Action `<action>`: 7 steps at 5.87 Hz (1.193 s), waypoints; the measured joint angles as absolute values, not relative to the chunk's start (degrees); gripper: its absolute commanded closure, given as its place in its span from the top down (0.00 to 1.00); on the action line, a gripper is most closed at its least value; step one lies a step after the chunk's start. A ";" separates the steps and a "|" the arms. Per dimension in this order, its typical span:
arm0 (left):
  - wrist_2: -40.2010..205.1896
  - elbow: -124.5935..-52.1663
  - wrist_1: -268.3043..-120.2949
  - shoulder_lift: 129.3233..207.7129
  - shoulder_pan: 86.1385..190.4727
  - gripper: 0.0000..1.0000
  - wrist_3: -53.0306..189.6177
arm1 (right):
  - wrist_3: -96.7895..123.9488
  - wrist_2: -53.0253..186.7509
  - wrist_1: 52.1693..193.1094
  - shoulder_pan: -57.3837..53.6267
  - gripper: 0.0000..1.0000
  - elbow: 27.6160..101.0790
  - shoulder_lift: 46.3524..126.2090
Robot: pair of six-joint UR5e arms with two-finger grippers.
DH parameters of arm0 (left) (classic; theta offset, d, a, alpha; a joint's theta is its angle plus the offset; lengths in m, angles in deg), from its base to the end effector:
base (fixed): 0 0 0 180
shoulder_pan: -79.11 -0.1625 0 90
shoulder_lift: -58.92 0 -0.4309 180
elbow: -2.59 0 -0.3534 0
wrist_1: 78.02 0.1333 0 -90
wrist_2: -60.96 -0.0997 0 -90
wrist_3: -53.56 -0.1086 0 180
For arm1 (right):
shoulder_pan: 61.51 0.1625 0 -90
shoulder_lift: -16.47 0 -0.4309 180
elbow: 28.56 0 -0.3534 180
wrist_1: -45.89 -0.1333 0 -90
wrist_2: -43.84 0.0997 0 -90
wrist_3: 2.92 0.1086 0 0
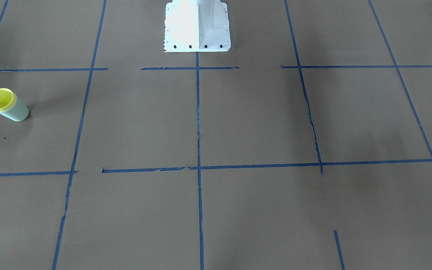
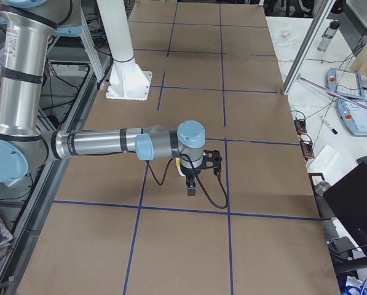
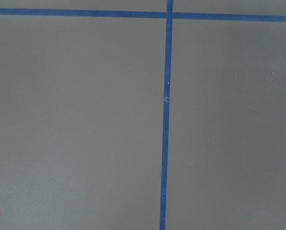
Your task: Transfer and stack yellow cup on green cup
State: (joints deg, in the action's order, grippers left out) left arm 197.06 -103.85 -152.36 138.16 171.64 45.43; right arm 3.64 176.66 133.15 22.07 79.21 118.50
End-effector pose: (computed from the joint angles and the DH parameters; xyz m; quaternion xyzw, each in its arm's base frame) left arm -0.0707 -0.3536 0.6423 -0.0435 0.3958 0.0108 0.9172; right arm 0.0175 -0.3765 0.6127 0.0272 -0.3695 -0.0259 0.9285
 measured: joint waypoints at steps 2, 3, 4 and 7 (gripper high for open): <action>197.20 -104.48 -152.67 136.57 171.58 1.00 45.06 | 3.83 176.47 132.97 22.07 1.00 78.40 118.42; 197.18 -104.80 -152.52 136.31 171.57 1.00 45.09 | 3.76 176.94 132.90 22.08 1.00 77.90 118.56; 196.99 -104.89 -152.30 136.29 171.57 1.00 45.12 | 3.56 179.26 132.90 22.35 1.00 77.78 118.65; 197.27 -105.44 -152.33 136.46 171.44 1.00 45.13 | 2.23 183.02 133.02 24.32 1.00 78.20 118.80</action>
State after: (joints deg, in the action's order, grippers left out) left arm 197.27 -105.44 -152.33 136.46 171.44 45.13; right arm 2.23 183.02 133.02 24.32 78.20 118.80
